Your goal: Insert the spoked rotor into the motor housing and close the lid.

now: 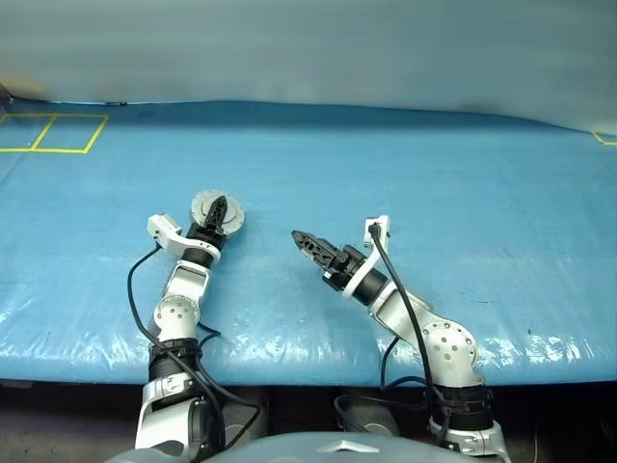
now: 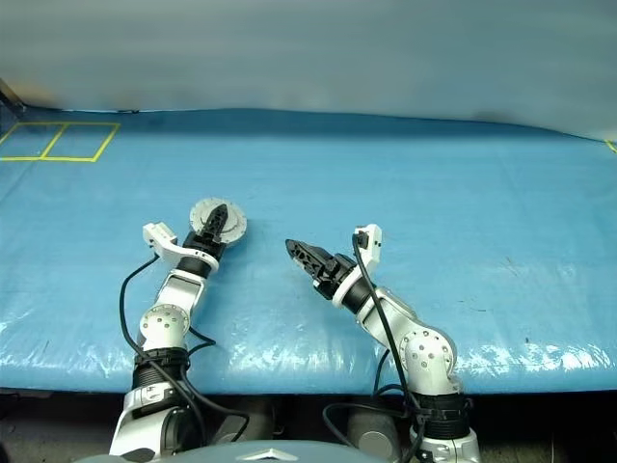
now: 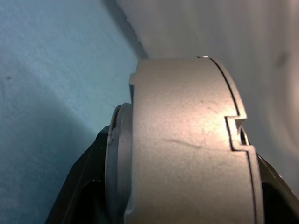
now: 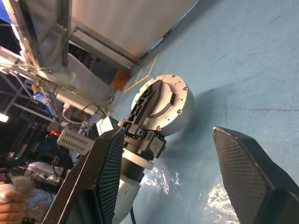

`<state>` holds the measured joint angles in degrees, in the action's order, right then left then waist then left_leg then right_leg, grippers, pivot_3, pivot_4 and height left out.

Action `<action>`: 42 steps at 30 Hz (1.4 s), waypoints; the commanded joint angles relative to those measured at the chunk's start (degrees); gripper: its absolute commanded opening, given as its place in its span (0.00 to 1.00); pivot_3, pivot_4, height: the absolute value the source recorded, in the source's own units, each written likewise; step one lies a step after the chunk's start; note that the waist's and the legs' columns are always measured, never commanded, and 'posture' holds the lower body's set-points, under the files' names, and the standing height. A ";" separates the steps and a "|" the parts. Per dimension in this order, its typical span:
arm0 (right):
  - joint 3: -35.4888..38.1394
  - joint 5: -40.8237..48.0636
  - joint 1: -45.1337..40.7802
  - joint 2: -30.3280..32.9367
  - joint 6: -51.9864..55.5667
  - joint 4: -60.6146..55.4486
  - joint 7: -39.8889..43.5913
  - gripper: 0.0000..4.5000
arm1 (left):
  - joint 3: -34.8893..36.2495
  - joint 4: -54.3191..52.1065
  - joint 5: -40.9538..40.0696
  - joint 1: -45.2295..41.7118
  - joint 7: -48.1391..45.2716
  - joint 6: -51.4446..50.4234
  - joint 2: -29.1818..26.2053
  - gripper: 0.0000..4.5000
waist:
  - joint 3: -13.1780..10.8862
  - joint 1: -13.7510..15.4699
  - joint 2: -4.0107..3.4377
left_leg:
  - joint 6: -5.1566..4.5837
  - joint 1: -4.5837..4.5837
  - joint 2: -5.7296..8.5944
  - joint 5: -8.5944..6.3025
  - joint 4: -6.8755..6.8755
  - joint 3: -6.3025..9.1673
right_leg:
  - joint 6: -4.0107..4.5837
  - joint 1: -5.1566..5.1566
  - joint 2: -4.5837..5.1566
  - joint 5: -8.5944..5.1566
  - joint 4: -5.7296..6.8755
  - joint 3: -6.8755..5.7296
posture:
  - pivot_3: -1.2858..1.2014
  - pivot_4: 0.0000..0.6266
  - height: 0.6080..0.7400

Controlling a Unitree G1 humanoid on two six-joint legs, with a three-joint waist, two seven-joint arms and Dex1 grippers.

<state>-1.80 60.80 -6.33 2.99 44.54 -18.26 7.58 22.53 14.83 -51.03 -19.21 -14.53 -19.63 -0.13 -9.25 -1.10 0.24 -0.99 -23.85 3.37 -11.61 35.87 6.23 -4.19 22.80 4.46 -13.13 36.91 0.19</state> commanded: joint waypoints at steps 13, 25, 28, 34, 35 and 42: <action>-1.03 -4.63 -0.58 -1.19 0.03 -0.67 0.58 0.71 | 0.59 0.88 6.68 -0.51 4.36 0.05 -1.27 0.99 | 0.04 -0.30 -0.03 | 0.02 0.24 -0.05 0.01 0.00 -0.05 | 0.03 -0.16 -0.05 0.02 0.03 0.01 | 0.52 0.24 1.00; -1.78 -6.84 -0.59 -1.64 -0.07 0.00 1.86 0.71 | 10.82 -1.35 5.96 0.06 7.12 3.68 -10.63 0.99 | 0.04 -0.53 -0.02 | 0.12 0.19 -0.18 0.07 -0.02 -0.03 | 0.18 -0.04 -0.18 0.15 0.04 0.03 | 0.52 0.24 1.00; -1.55 -7.38 -0.60 -1.64 -0.53 -0.25 2.30 0.71 | 10.83 -4.31 5.76 0.93 5.83 2.80 -12.62 0.99 | 0.04 -0.26 -0.02 | 0.12 0.23 -0.17 0.07 -0.01 -0.03 | 0.17 0.04 -0.14 0.15 0.03 0.03 | 0.52 0.24 1.00; -5.12 -23.74 -0.19 6.71 -8.88 -7.15 2.74 0.71 | 1.31 -20.58 11.02 5.05 -2.13 3.18 -16.99 0.99 | 0.03 0.36 0.01 | 0.11 0.15 -0.08 0.06 0.04 -0.01 | 0.10 0.14 -0.03 0.20 -0.06 0.02 | 0.52 0.24 1.00; -6.35 -29.03 -0.22 8.16 -12.15 -7.72 1.62 0.71 | -2.28 -23.31 14.33 5.94 -3.19 3.87 -17.91 0.99 | 0.04 0.50 0.01 | 0.12 0.17 -0.06 0.05 0.03 -0.04 | 0.10 0.14 -0.01 0.20 -0.07 0.04 | 0.52 0.24 1.00; -10.61 -48.33 1.54 9.75 -21.79 -8.90 -4.44 0.71 | -20.14 -31.32 36.45 11.35 1.10 10.69 -16.57 0.99 | 0.07 0.17 -0.05 | 0.18 0.27 -0.09 0.10 -0.21 -0.39 | 0.12 0.06 -0.08 0.19 0.01 0.39 | 0.52 0.24 1.00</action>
<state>-11.53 16.34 -5.02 13.09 25.36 -24.82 4.90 3.99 -13.86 -18.82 -8.54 -15.63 -11.33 -17.36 -9.18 -0.94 0.19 -0.81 -23.59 3.25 -11.52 35.62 5.83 -4.07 22.90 4.38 -12.94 36.92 0.61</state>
